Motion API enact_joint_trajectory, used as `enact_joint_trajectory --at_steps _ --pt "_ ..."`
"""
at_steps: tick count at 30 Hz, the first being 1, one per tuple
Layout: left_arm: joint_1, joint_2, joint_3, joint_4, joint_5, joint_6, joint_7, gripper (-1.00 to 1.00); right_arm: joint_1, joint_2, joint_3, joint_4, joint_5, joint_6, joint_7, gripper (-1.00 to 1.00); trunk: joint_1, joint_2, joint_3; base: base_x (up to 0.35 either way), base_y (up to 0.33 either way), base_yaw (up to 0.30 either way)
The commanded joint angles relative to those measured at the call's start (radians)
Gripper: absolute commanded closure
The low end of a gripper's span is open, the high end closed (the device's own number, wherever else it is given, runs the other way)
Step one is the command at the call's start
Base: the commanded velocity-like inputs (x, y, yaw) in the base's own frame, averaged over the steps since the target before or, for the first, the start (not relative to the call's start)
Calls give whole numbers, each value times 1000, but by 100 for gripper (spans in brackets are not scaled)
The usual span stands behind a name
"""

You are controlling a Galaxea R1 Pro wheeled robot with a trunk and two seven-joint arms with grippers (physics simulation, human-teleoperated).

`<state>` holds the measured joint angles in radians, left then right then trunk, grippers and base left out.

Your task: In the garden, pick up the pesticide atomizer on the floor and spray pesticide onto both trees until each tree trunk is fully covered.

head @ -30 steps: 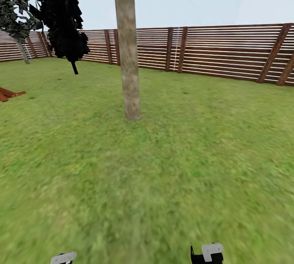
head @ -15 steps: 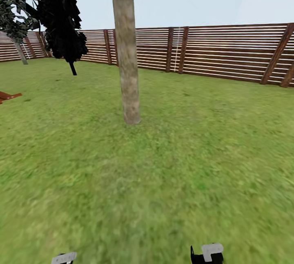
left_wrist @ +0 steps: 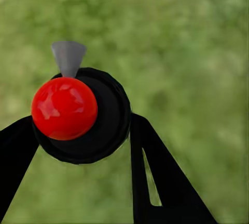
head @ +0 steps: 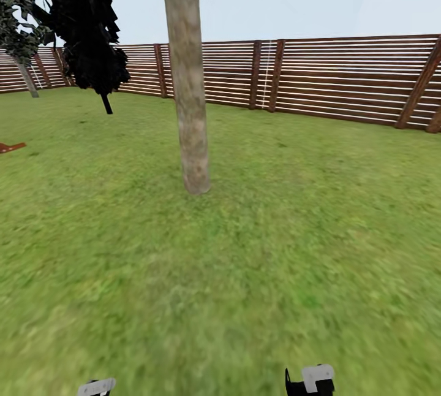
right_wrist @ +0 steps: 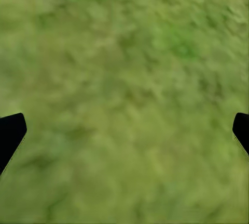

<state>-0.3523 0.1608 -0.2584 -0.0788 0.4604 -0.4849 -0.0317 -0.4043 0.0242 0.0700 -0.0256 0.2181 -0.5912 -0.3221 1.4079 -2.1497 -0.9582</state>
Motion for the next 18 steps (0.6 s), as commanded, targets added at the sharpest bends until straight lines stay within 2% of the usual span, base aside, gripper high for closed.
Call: enact_joint_trajectory --at_steps 1,18 --pt "-1 0 -7 1 11 -3 -4 100 -1 0 7 1 5 1 -10 -100 0 0 -1 338 0 0" --pt "-1 0 -7 1 11 -3 -4 100 13 8 7 0 4 1 -10 -100 0 0 -1 338 0 0"
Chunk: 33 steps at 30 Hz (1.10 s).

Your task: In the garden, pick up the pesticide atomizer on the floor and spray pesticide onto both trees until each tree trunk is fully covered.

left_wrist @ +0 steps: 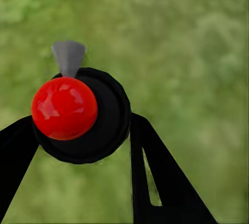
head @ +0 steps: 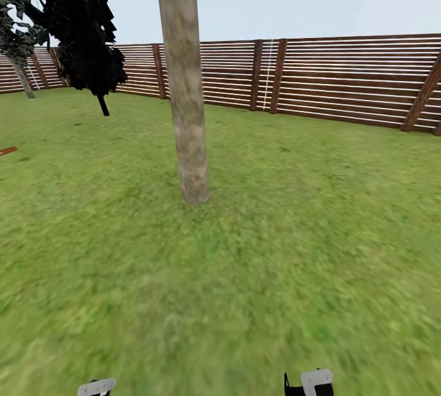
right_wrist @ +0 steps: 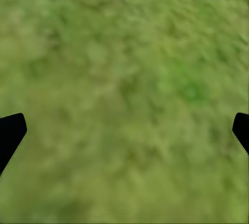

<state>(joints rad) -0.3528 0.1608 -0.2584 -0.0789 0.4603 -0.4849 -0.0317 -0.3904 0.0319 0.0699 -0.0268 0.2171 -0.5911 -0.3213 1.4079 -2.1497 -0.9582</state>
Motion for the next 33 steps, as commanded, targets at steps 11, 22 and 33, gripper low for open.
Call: enact_joint_trajectory --at_steps 11,22,33 --pt "0 0 -7 1 11 -3 -4 100 1 0 5 1 4 0 -12 -100 0 0 -1 338 0 0" --pt "0 -1 -7 1 11 -3 -4 100 1 0 5 1 4 0 -12 -100 0 0 -1 338 0 0" --pt "0 13 -2 1 14 1 -1 100 1 -5 2 -3 4 0 -14 -100 0 0 -1 338 0 0"
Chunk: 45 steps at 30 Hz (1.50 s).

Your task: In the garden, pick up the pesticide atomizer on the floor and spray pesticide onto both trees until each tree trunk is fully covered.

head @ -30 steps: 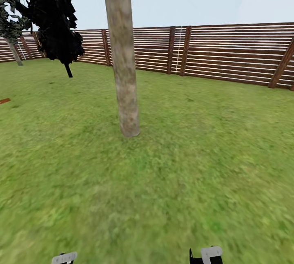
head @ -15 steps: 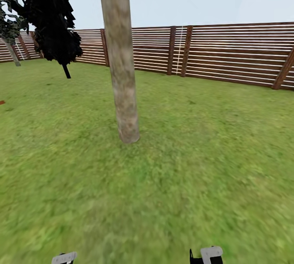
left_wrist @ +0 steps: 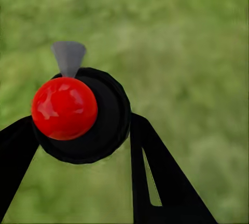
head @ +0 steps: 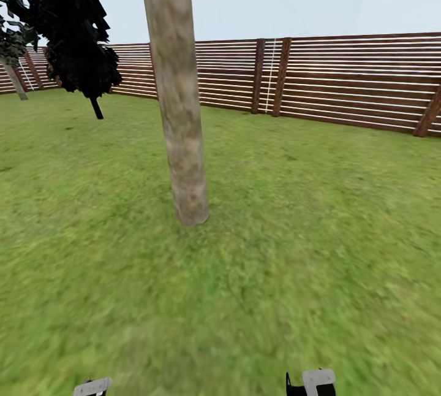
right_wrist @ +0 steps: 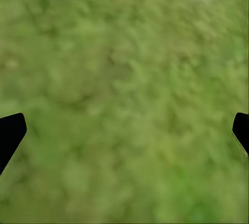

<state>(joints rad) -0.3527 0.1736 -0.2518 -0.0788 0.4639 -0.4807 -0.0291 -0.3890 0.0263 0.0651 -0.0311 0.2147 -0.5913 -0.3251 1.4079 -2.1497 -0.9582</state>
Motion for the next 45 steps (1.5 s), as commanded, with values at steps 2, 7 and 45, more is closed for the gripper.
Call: enact_joint_trajectory --at_steps 2,7,45 --pt "-1 5 -1 0 10 -3 -4 100 -1 -1 6 0 7 1 -9 -100 0 0 -1 338 0 0" --pt "-7 26 -12 -15 -16 -4 -51 100 -1 1 21 -145 38 2 7 -100 0 0 -1 338 0 0" --pt "-345 -36 -87 -280 -913 387 -979 100 -173 140 157 -579 503 303 1097 100 0 0 -1 101 0 0"
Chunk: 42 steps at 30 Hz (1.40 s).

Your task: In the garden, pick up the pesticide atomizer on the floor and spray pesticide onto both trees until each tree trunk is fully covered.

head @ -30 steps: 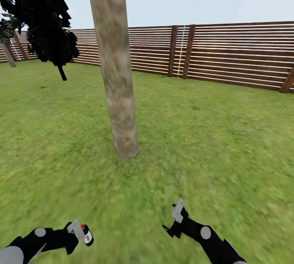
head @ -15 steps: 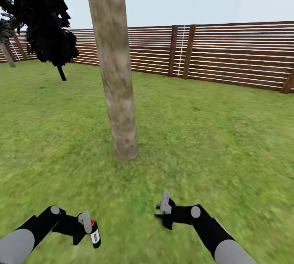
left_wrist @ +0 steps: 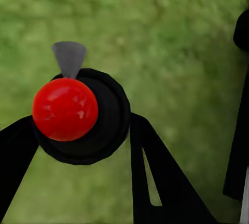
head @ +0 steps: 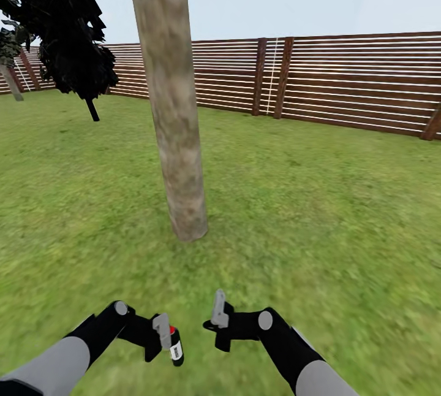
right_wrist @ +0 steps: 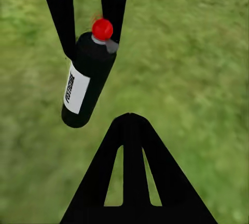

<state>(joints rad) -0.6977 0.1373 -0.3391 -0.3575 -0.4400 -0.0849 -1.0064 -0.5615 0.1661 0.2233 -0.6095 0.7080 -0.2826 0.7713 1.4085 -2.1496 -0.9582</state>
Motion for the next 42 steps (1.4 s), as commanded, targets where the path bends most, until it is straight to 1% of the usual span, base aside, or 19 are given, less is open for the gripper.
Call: enact_joint_trajectory --at_steps 1,2,5,8,10,13,17,24,28,31,35,38,42 --pt "0 -6 1 -1 -9 -9 -1 100 -1 1 -1 -1 10 -6 0 100 0 0 -1 0 0 0" --pt "0 -10 1 -5 -8 -10 0 100 -1 3 -1 -2 10 -6 0 100 0 0 -1 0 0 0" --pt "7 -11 7 -51 -6 -11 -1 100 -1 4 -1 -6 10 -6 0 100 0 0 -1 0 0 0" --pt "10 -13 6 -60 -3 -13 -4 100 -1 4 -1 -12 10 -6 0 100 0 0 -1 0 0 0" --pt "11 -18 6 -61 -2 -14 -6 100 -1 4 -1 -12 10 -6 0 100 0 0 -1 0 0 0" --pt "12 -36 4 -61 -4 -15 -8 100 -1 4 -1 -12 10 -6 0 100 0 0 -1 0 0 0" --pt "11 -50 3 -61 -5 -15 -9 100 -1 4 -1 -12 11 -6 0 100 0 0 -1 0 0 0" --pt "12 -55 3 -61 -3 -18 -10 100 -1 3 -1 -12 13 -6 -1 100 0 0 -1 0 0 0" --pt "12 -57 3 -59 -3 -77 -11 100 -1 1 -1 -12 13 -6 -1 100 0 0 -1 0 0 0" --pt "12 -68 3 -56 -5 -88 -11 100 -1 1 -1 -12 13 -7 -1 100 0 0 -1 0 0 0" --pt "12 -76 3 -55 -5 -92 -12 100 0 1 -2 -12 14 -7 -1 100 0 0 -1 0 0 0" --pt "12 -87 3 -55 -5 -92 -12 100 0 0 -2 -12 14 -7 -1 100 0 0 -1 0 0 0" --pt "12 -94 3 -55 -5 -92 -12 100 -1 0 -2 -12 14 -7 -1 100 0 0 -1 0 0 0"
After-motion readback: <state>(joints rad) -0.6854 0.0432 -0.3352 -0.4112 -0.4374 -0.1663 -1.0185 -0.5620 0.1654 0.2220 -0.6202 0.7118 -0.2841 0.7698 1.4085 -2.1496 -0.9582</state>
